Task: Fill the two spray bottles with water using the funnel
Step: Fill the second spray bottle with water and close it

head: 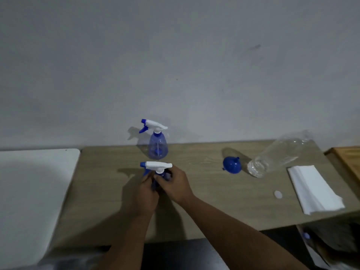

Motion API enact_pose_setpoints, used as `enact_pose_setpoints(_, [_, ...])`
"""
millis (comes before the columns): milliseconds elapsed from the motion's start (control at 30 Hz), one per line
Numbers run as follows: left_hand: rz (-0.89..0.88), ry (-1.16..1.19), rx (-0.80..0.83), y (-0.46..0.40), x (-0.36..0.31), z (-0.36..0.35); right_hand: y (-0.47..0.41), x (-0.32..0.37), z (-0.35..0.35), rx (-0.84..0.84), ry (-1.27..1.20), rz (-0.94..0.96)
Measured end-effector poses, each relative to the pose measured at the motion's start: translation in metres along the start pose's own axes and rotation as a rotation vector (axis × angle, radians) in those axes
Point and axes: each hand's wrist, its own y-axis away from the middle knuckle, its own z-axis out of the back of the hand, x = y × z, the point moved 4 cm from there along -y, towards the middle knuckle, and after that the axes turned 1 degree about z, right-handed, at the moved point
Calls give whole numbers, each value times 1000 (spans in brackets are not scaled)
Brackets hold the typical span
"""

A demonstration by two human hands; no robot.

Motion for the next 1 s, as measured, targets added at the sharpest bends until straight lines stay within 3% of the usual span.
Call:
enact_pose_setpoints(133, [27, 115, 54, 31, -64, -57, 39, -27, 80, -142, -85, -66])
enact_pose_setpoints(400, [-12, 9, 226, 79, -156, -157, 86, -92, 200, -336, -150, -107])
enact_pose_setpoints(600, [77, -45, 226, 99, -179, -199, 91, -132, 238, -312, -179, -87])
enact_pose_setpoints(833, [81, -143, 162, 112, -194, -198, 85, -145, 257, -31, -238, -59])
enact_pose_setpoints(1000, [110, -295, 148, 124, -200, -199, 94, -143, 257, -106, -226, -83])
